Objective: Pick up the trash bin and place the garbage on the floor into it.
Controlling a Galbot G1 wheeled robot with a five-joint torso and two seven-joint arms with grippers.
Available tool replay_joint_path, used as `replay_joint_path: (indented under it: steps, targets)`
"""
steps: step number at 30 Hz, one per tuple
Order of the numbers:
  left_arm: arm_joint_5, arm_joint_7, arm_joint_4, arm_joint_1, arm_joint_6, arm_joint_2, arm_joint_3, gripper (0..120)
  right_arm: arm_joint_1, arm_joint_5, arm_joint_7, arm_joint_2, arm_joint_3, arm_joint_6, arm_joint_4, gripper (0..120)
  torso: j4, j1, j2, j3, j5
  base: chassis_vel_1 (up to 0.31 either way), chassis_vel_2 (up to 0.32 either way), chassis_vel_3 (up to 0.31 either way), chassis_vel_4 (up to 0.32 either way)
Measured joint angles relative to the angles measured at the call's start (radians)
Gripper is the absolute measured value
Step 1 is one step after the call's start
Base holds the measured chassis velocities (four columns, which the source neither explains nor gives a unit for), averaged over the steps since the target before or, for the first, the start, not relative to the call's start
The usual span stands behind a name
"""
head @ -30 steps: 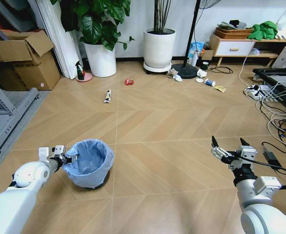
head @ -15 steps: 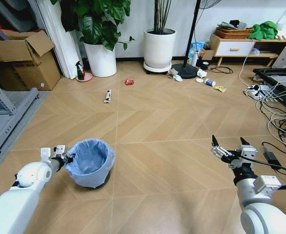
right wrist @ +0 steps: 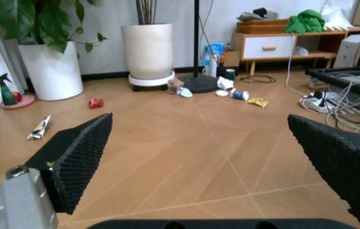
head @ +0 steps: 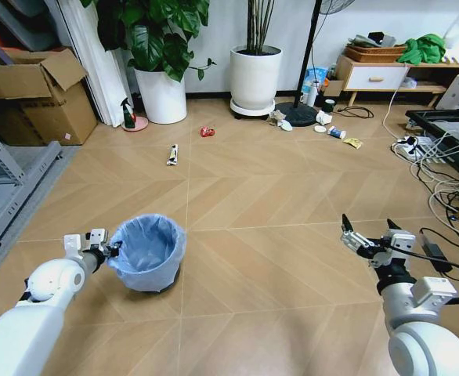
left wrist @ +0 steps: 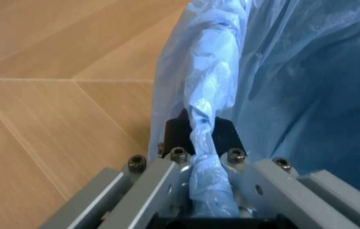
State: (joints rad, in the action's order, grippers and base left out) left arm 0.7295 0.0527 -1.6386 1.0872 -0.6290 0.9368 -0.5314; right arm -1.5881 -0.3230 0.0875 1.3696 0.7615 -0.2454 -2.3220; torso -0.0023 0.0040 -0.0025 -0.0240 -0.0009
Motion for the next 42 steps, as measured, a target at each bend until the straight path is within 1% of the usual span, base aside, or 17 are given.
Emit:
replay_joint_path:
  steps: [2,3,4,5,6,7,8,10,12,14,16,17,20,25,32,42]
  targets:
    - [-0.006,0.011,-0.047,0.029,0.002,0.018,-0.042,0,0.000,0.002,-0.001,-0.001,0.001,-0.001,-0.002,100,0.0000,0.000,0.000,0.000,0.0002,0.000,0.000,0.000,0.000]
    - [-0.006,0.011,-0.047,0.029,0.002,0.018,-0.042,0,0.000,0.002,-0.001,-0.001,0.001,-0.001,-0.002,100,0.0000,0.000,0.000,0.000,0.0002,0.000,0.000,0.000,0.000]
    - [-0.020,0.016,-0.082,0.052,0.006,0.031,-0.073,0,-0.001,0.006,-0.002,-0.001,0.001,-0.001,-0.002,100,-0.0001,0.000,0.000,0.000,0.0000,0.000,0.000,0.000,0.000]
    - [-0.026,0.017,-0.098,0.061,0.008,0.036,-0.085,0,-0.001,0.010,-0.004,-0.001,0.001,-0.001,-0.002,100,0.0000,0.000,0.000,0.000,0.0000,0.000,0.000,0.000,0.000]
    - [-0.038,0.020,-0.139,0.087,0.012,0.048,-0.117,0,-0.001,0.018,-0.008,-0.001,0.001,-0.003,-0.002,100,0.0001,0.000,0.000,0.000,0.0001,0.000,0.000,0.000,0.000]
    - [-0.045,0.021,-0.159,0.100,0.015,0.054,-0.133,0,-0.001,0.021,-0.010,-0.001,0.001,-0.004,-0.002,100,0.0001,0.000,0.000,0.000,0.0002,0.000,0.000,0.000,0.000]
    - [-0.045,0.021,-0.159,0.100,0.015,0.054,-0.133,0,-0.001,0.021,-0.010,-0.001,0.001,-0.004,-0.002,100,0.0001,0.000,0.000,0.000,0.0002,0.000,0.000,0.000,0.000]
    - [-0.060,0.025,-0.222,0.145,0.023,0.077,-0.188,0,-0.001,0.028,-0.013,-0.001,-0.002,-0.010,-0.002,100,0.0000,0.000,0.000,0.000,0.0002,0.000,0.000,0.000,0.000]
    - [-0.065,0.030,-0.265,0.178,0.024,0.093,-0.221,0,-0.003,0.032,-0.017,-0.001,-0.004,-0.013,-0.002,100,0.0002,0.000,0.000,0.000,0.0002,0.000,0.000,0.000,0.000]
    - [-0.067,0.031,-0.274,0.186,0.024,0.096,-0.228,0,-0.003,0.033,-0.019,-0.001,-0.005,-0.013,-0.002,100,0.0001,0.000,0.000,0.000,0.0001,0.000,0.000,0.000,0.000]
    - [-0.073,0.037,-0.314,0.219,0.027,0.108,-0.250,0,-0.007,0.037,-0.027,-0.003,-0.006,-0.013,-0.003,100,0.0001,0.000,0.000,0.000,0.0002,0.000,0.000,0.000,0.000]
    - [-0.073,0.037,-0.314,0.219,0.027,0.108,-0.250,0,-0.007,0.037,-0.027,-0.003,-0.006,-0.013,-0.003,100,0.0001,0.000,0.000,0.000,0.0002,0.000,0.000,0.000,0.000]
    - [-0.074,0.041,-0.352,0.257,0.028,0.116,-0.264,0,-0.010,0.042,-0.033,-0.003,-0.011,-0.013,-0.004,100,0.0000,0.000,0.000,0.000,0.0002,0.000,0.000,0.000,0.000]
    - [-0.081,0.040,-0.376,0.290,0.032,0.121,-0.273,0,-0.014,0.051,-0.037,-0.002,-0.016,-0.010,-0.005,100,0.0001,0.000,0.000,0.000,0.0000,0.000,0.000,0.000,0.000]
    - [-0.085,0.035,-0.393,0.310,0.035,0.122,-0.282,0,-0.020,0.063,-0.042,0.003,-0.020,0.000,-0.005,100,0.0000,0.000,0.000,0.000,0.0001,0.000,0.000,0.000,0.000]
    - [-0.094,0.030,-0.412,0.331,0.043,0.125,-0.285,0,-0.022,0.070,-0.046,0.006,-0.025,0.008,-0.005,100,0.0000,0.000,0.000,0.000,0.0001,-0.074,0.076,0.075,-0.083]
